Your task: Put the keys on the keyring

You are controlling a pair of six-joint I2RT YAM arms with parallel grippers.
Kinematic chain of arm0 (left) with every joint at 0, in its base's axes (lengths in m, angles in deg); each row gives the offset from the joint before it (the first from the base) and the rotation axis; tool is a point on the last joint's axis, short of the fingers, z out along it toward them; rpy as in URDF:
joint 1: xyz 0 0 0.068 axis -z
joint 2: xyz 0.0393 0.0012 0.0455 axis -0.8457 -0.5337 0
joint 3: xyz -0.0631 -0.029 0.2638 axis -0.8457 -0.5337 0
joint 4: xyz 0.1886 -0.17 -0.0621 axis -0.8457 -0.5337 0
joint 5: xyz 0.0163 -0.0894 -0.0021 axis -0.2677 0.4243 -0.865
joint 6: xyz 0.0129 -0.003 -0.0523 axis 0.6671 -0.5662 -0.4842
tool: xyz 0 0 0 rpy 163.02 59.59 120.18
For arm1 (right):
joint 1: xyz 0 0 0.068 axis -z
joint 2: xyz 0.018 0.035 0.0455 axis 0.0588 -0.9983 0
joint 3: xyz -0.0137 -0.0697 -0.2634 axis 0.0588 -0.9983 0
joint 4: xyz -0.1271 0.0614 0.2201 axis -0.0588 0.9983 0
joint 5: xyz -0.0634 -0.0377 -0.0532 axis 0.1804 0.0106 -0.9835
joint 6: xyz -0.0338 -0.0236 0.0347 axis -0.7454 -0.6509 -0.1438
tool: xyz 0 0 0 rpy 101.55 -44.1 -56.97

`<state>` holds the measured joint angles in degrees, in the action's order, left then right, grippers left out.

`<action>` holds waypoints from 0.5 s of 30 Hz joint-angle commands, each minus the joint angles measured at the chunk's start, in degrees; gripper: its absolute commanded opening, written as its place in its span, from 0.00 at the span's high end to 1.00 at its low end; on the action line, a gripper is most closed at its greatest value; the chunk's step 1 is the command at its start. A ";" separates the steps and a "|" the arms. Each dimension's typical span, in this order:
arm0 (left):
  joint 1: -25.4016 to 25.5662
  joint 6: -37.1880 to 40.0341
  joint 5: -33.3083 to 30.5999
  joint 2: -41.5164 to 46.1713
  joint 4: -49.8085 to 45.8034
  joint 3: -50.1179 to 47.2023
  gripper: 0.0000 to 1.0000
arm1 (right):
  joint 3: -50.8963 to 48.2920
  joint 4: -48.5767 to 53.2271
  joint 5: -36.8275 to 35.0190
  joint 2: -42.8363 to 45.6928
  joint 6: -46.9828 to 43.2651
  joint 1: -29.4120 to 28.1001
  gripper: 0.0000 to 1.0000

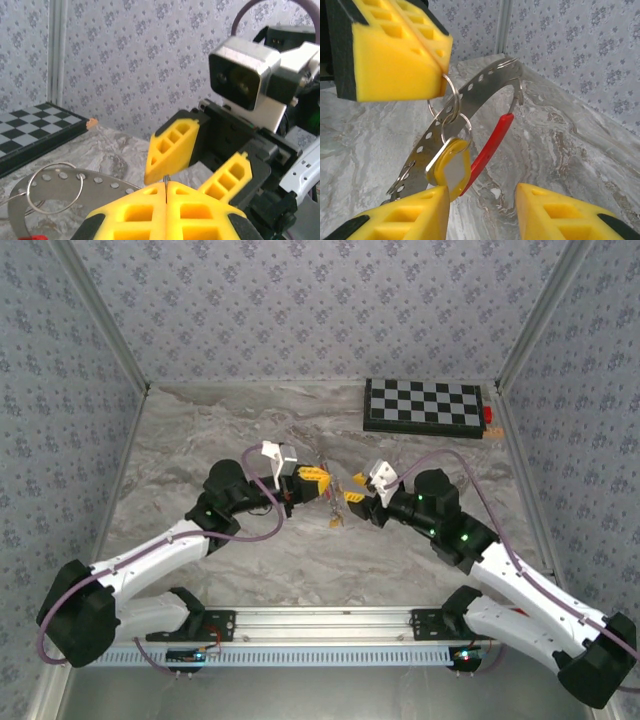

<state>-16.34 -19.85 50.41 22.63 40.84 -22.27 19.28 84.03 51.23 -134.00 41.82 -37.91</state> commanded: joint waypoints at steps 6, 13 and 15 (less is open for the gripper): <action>2.07 -2.68 -5.51 -0.79 9.50 0.37 1.00 | -1.13 -6.87 -8.07 0.35 -2.08 -4.09 0.58; 2.60 -3.59 -7.89 -0.88 11.57 -0.29 1.00 | -1.60 -8.70 -9.00 0.10 -2.36 -4.99 0.57; 2.79 -3.97 -7.93 -1.03 11.97 -0.22 1.00 | -1.70 -9.32 -9.51 -0.05 -2.46 -5.28 0.56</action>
<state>-14.11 -22.67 43.63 21.85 47.51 -23.14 18.32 77.23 43.52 -134.03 40.22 -42.58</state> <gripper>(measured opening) 0.045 0.436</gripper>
